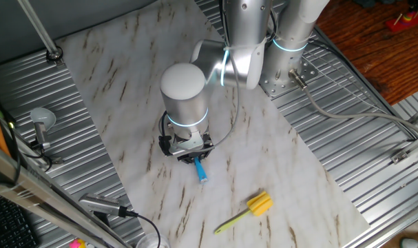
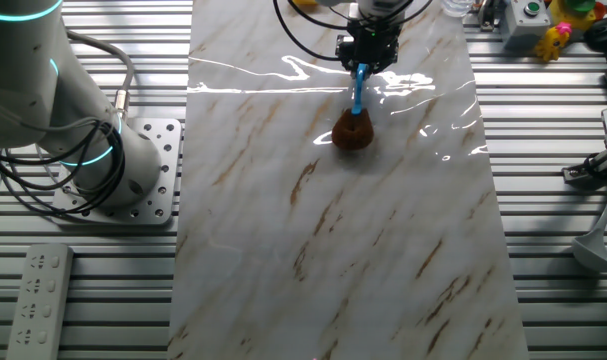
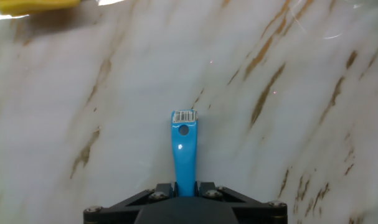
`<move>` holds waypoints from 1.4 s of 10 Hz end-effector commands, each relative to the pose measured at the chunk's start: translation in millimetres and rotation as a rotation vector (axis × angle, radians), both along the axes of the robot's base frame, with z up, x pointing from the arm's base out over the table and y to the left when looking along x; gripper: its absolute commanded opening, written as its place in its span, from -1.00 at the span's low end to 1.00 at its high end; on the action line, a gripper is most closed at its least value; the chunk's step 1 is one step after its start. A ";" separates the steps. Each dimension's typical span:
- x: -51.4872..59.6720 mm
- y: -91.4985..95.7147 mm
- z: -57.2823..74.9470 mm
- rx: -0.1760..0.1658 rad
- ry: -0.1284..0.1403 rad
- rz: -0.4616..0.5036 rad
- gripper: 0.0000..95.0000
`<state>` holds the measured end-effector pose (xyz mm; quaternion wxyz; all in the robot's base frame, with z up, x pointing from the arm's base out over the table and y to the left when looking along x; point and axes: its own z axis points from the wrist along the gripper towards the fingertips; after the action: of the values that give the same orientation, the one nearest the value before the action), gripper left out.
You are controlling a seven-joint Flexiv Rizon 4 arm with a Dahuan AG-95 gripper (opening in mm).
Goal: Scrub the table with a brush
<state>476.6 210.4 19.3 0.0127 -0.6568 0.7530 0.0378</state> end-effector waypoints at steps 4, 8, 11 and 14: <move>-2.7 -50.7 56.6 0.051 0.015 0.108 -1.00; -3.1 -49.9 61.1 0.060 0.015 0.103 -1.00; 0.0 -27.2 61.0 0.065 0.011 0.091 -1.00; 0.2 -25.3 60.6 0.081 0.007 0.055 -1.00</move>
<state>478.5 186.3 78.2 0.0355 -0.6754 0.7331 0.0714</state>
